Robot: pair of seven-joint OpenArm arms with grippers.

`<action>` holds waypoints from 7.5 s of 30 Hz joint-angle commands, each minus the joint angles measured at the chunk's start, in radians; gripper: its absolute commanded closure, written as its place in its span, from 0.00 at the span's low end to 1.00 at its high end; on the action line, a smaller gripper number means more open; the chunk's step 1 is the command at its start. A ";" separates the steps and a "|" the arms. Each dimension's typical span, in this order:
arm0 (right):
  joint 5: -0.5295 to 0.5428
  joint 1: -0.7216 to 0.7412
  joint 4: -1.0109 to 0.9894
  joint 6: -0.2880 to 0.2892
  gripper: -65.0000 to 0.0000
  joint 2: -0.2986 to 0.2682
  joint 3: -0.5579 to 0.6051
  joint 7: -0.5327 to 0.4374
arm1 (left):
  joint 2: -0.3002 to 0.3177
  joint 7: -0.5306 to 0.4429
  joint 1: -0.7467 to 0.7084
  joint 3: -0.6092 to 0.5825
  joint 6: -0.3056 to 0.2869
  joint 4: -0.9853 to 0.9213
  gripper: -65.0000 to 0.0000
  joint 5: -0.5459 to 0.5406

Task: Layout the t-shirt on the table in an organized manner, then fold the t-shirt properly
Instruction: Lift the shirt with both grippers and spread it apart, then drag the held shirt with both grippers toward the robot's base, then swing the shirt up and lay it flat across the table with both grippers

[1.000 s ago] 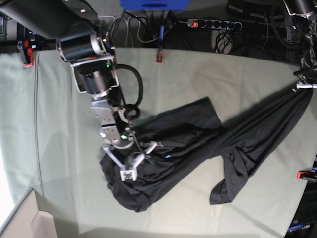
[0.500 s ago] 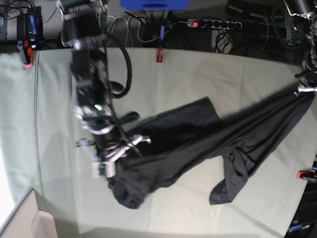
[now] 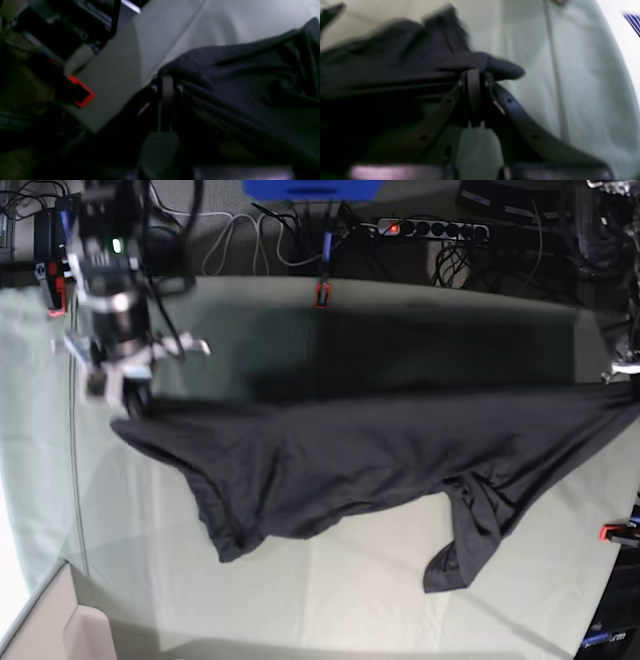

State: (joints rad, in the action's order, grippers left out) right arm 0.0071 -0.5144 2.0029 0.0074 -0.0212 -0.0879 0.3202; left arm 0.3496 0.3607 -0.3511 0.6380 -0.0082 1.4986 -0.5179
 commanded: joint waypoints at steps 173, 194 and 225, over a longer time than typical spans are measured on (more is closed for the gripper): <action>-0.002 -0.057 -0.245 0.691 0.43 0.008 -0.326 -0.085 | -0.082 0.033 0.017 0.067 0.004 0.063 0.12 -0.259; -0.005 -0.057 -0.251 0.691 0.43 0.020 -0.330 -0.083 | 0.007 0.025 0.519 -0.182 0.003 -0.597 0.28 0.006; -0.006 0.333 -0.396 0.691 0.43 0.043 0.172 -0.083 | -0.067 0.031 0.237 0.027 0.004 -0.046 1.00 0.011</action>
State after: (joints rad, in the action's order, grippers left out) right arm -0.0185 -0.1864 1.5871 0.6945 0.0196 0.0853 0.2634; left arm 0.2699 0.3992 -0.1116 0.6632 -0.0086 1.4403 -0.5098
